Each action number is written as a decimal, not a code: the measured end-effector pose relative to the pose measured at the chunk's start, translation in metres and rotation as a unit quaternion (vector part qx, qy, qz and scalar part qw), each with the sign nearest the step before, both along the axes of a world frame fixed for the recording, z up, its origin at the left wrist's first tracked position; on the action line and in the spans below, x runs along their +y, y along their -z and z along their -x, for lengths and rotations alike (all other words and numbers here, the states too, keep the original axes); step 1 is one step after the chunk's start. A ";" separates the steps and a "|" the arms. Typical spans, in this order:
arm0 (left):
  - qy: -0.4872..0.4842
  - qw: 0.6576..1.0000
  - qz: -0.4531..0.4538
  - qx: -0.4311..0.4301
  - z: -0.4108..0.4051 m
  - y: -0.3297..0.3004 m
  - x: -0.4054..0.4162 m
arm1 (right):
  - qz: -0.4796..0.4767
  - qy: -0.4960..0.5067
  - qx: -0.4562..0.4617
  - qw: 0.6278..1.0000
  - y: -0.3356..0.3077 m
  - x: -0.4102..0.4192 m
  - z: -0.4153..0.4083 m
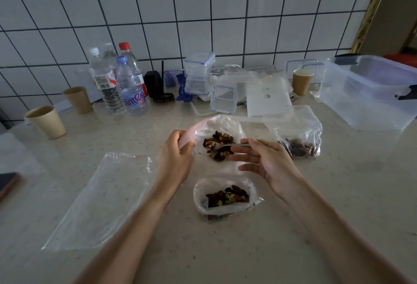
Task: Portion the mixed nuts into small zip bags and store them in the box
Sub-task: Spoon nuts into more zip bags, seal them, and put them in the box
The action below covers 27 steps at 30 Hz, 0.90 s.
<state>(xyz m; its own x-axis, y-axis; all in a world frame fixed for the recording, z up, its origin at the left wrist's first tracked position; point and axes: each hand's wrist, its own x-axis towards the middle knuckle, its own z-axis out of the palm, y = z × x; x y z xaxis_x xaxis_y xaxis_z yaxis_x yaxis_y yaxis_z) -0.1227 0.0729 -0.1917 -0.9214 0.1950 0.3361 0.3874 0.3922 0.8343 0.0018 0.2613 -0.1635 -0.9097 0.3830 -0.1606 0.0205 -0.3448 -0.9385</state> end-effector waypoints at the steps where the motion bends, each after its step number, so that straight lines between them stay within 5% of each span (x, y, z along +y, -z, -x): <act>1: -0.008 1.000 -0.004 -0.009 0.000 -0.001 0.000 | -0.002 0.001 0.005 1.000 -0.001 0.002 0.000; 9: -0.018 0.998 0.048 -0.035 -0.003 -0.018 -0.012 | -0.033 0.019 0.050 0.998 -0.016 0.011 -0.009; 18: -0.010 0.980 0.105 0.167 -0.061 -0.040 -0.043 | -0.051 0.016 0.091 0.994 -0.035 0.021 -0.022; 27: 0.107 0.976 0.177 -0.060 -0.104 -0.033 -0.054 | -0.207 -0.091 0.096 0.969 -0.041 0.013 -0.031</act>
<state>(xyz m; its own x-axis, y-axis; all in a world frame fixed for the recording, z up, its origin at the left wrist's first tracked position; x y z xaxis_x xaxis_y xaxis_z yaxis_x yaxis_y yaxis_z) -0.0189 0.0189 -0.1592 -0.8751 0.4725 0.1047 0.4002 0.5849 0.7055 0.0326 0.2739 -0.1225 -0.9662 0.2084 0.1517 -0.1430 0.0559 -0.9881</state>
